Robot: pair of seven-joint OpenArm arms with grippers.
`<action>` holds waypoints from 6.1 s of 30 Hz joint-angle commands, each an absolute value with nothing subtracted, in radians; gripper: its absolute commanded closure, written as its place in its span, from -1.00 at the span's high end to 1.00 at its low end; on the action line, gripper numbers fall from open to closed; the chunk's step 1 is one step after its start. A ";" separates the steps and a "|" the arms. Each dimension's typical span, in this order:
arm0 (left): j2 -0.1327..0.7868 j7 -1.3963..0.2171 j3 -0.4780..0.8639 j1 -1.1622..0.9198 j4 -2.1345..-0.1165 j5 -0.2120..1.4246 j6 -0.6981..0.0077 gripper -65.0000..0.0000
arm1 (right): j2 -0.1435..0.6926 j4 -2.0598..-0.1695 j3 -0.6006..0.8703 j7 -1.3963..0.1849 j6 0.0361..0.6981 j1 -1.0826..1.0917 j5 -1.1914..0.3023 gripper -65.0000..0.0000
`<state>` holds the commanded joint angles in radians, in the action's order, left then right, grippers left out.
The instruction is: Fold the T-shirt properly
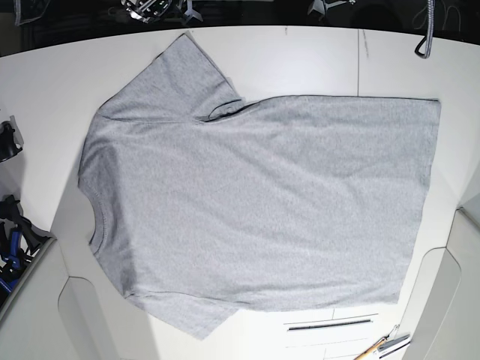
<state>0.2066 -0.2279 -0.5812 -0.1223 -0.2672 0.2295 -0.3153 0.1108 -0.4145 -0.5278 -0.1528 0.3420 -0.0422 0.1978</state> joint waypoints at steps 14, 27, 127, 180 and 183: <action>0.232 -0.205 -0.546 -0.138 -0.272 0.260 -0.330 -0.83 | 0.120 -0.442 -0.528 -0.153 0.408 -0.049 0.198 -1.00; 0.294 -0.218 -0.170 -0.396 -0.549 0.263 -0.405 -0.83 | 0.201 -0.601 -0.528 -0.153 0.499 -0.140 0.091 -1.00; 0.498 -0.720 0.719 -0.694 -1.766 0.878 -0.620 0.13 | 0.346 -1.694 0.218 -0.527 0.318 -0.626 -0.735 0.12; 0.525 -0.706 0.589 -0.479 -1.472 0.960 -0.698 0.20 | 0.196 -1.694 0.141 -0.599 0.319 -0.615 -0.744 0.12; 0.524 -0.699 0.587 -0.469 -1.471 0.959 -0.698 0.20 | 0.196 -1.694 0.133 -0.599 0.319 -0.589 -0.741 0.12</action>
